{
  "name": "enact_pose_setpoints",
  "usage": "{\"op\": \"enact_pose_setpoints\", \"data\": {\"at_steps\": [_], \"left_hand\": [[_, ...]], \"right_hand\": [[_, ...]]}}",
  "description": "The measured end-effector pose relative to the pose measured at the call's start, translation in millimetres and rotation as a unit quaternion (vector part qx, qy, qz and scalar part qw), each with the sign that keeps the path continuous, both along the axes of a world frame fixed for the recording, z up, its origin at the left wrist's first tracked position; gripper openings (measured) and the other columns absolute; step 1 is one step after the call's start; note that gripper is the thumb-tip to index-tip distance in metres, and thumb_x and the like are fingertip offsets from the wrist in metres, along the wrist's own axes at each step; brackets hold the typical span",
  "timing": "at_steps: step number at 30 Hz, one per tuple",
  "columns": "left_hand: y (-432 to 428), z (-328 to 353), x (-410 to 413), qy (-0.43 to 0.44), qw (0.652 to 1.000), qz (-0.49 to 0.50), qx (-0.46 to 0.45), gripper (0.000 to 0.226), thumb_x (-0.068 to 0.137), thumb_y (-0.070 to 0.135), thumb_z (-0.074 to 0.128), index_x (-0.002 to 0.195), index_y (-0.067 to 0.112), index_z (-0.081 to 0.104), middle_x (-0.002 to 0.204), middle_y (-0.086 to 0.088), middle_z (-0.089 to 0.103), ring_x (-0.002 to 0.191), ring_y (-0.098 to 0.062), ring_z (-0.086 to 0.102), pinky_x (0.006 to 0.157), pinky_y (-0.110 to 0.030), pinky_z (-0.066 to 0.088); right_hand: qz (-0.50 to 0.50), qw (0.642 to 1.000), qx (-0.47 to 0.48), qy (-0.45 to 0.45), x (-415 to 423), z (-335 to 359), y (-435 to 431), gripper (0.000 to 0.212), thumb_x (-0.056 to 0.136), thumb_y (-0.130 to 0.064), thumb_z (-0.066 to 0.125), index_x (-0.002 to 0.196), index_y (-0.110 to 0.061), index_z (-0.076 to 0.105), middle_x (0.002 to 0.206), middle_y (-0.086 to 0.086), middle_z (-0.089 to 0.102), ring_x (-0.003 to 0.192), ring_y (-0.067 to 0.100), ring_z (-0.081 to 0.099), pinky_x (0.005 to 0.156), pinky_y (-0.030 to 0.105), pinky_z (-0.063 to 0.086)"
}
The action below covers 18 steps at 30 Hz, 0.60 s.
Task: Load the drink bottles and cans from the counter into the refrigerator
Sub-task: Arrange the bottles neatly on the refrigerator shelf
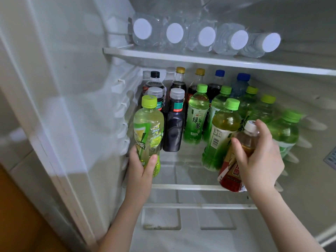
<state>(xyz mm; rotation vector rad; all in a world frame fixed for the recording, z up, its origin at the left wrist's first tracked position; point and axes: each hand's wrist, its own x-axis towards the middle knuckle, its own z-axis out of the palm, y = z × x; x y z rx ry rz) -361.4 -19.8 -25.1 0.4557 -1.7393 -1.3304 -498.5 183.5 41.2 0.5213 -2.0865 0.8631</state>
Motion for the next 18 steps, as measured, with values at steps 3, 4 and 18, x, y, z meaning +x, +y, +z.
{"op": "enact_pose_setpoints", "data": {"at_steps": [3,4,18], "left_hand": [[0.7,0.3,-0.4,0.006,1.000,-0.002,0.000,0.041,0.084,0.034,0.052,0.123,0.035,0.040,0.118,0.023,0.054,0.106,0.014,0.051,0.085,0.001,0.034],[0.8,0.4,-0.8,0.008,1.000,-0.002,0.000,0.042,0.084,0.034,0.052,0.123,0.035,0.040,0.118,0.023,0.053,0.106,0.015,0.050,0.084,0.002,0.034],[-3.0,-4.3,-2.9,0.034,0.999,-0.023,0.012,0.057,0.081,0.049,0.053,0.132,0.026,0.042,0.122,0.016,0.059,0.109,0.005,0.055,0.087,-0.004,0.038]], "right_hand": [[0.006,1.000,0.001,0.002,-2.2,0.6,1.4,0.064,0.084,-0.050,0.059,0.134,-0.014,0.042,0.113,0.012,0.063,0.103,0.036,0.058,0.067,0.033,0.041],[0.012,1.000,0.000,0.001,-1.9,1.2,1.4,0.066,0.085,-0.052,0.058,0.135,-0.012,0.041,0.118,0.013,0.061,0.108,0.036,0.056,0.070,0.037,0.045],[0.196,0.959,0.048,0.198,20.2,67.3,-55.1,0.026,0.087,-0.013,0.057,0.110,0.000,0.060,0.114,0.015,0.061,0.112,0.027,0.053,0.099,0.025,0.034]]}}
